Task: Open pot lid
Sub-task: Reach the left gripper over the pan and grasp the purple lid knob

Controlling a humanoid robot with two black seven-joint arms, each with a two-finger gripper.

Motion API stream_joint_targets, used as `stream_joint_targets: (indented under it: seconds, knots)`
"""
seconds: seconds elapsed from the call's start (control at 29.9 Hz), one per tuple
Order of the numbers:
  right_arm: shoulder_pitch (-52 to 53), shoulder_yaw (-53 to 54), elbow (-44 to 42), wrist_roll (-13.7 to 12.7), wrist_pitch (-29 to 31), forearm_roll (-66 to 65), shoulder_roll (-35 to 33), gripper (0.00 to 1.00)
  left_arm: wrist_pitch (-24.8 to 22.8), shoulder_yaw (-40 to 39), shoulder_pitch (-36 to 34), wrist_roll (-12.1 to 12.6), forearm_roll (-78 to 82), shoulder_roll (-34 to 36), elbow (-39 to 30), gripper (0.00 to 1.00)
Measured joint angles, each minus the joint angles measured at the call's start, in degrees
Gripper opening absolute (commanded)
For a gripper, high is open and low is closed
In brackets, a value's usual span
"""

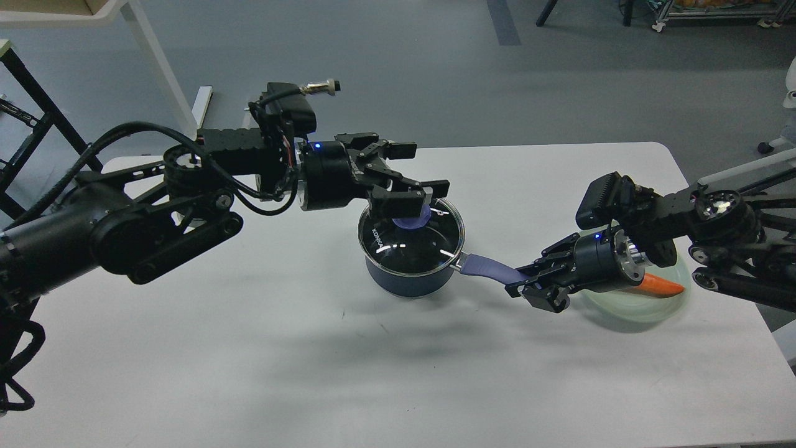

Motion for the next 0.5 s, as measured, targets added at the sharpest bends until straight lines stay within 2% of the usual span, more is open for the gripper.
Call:
stream_joint_targets:
  seconds: [0.07, 0.2, 0.5]
  knots:
    - [0.0, 0.0, 0.0, 0.0, 0.0, 0.0, 0.0, 0.31, 2.0, 2.6, -1.4, 0.0, 2.1, -2.3, 3.6, 0.99]
    - [0.1, 0.0, 0.0, 0.0, 0.0, -0.1, 0.0, 0.31, 3.0, 4.3, -2.3, 0.0, 3.5, -6.1, 9.2, 0.99]
    - [0.1, -0.3, 0.0, 0.0, 0.1, -0.1, 0.0, 0.31, 3.2, 6.6, 0.3, 0.1, 4.1, -9.2, 14.6, 0.99]
